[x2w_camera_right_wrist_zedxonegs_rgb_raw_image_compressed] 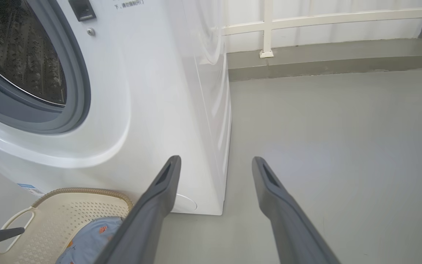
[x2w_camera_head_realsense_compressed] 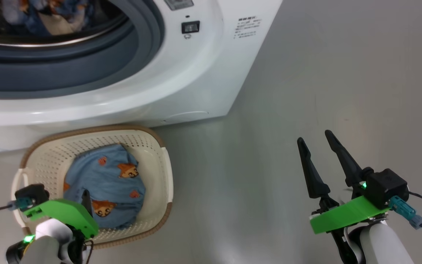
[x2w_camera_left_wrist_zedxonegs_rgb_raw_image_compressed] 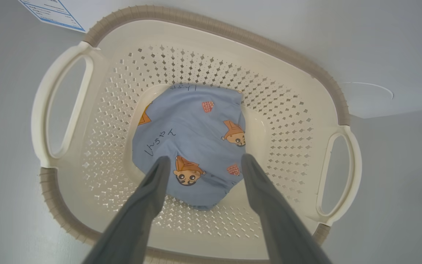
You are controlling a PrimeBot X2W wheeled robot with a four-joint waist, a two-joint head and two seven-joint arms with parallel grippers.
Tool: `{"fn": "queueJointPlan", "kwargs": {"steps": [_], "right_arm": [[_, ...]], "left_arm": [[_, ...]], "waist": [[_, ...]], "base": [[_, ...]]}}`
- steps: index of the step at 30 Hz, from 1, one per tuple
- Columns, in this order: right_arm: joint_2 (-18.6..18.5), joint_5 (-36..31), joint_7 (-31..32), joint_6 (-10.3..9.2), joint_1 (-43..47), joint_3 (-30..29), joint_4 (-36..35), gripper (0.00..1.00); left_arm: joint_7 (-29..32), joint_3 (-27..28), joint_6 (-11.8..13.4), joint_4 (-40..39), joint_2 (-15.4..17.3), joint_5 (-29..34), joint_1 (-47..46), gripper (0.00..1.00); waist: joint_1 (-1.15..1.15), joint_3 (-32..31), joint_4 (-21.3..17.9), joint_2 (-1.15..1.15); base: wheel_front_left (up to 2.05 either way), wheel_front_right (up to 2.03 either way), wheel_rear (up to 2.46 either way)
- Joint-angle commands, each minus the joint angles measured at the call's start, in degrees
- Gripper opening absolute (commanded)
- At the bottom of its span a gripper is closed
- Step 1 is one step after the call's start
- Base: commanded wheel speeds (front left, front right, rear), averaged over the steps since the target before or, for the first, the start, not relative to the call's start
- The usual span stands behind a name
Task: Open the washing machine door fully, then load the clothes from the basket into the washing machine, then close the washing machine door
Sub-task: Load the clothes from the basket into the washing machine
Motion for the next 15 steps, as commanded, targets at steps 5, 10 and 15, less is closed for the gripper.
{"fn": "queueJointPlan", "kwargs": {"steps": [5,10,15], "right_arm": [[-0.09,1.36,-0.43,0.09,-1.95,2.05,-1.21,1.00],[-0.44,1.70,-0.43,0.09,-2.98,2.08,-1.40,1.00],[-0.87,2.03,-0.43,0.09,-4.44,2.08,-1.99,1.00]], "left_arm": [[0.21,3.04,-1.53,5.22,2.90,-2.40,-3.91,1.00],[0.51,3.41,-2.83,10.50,3.95,-3.35,-6.67,1.00],[0.72,3.82,-3.95,14.48,4.91,-4.45,-9.79,1.00]], "waist": [[0.00,4.97,-2.87,0.00],[0.00,7.49,-3.96,0.00],[0.00,10.96,-5.10,0.00]], "base": [[0.00,0.00,0.00],[0.00,0.00,0.00],[0.00,0.00,0.00]]}}
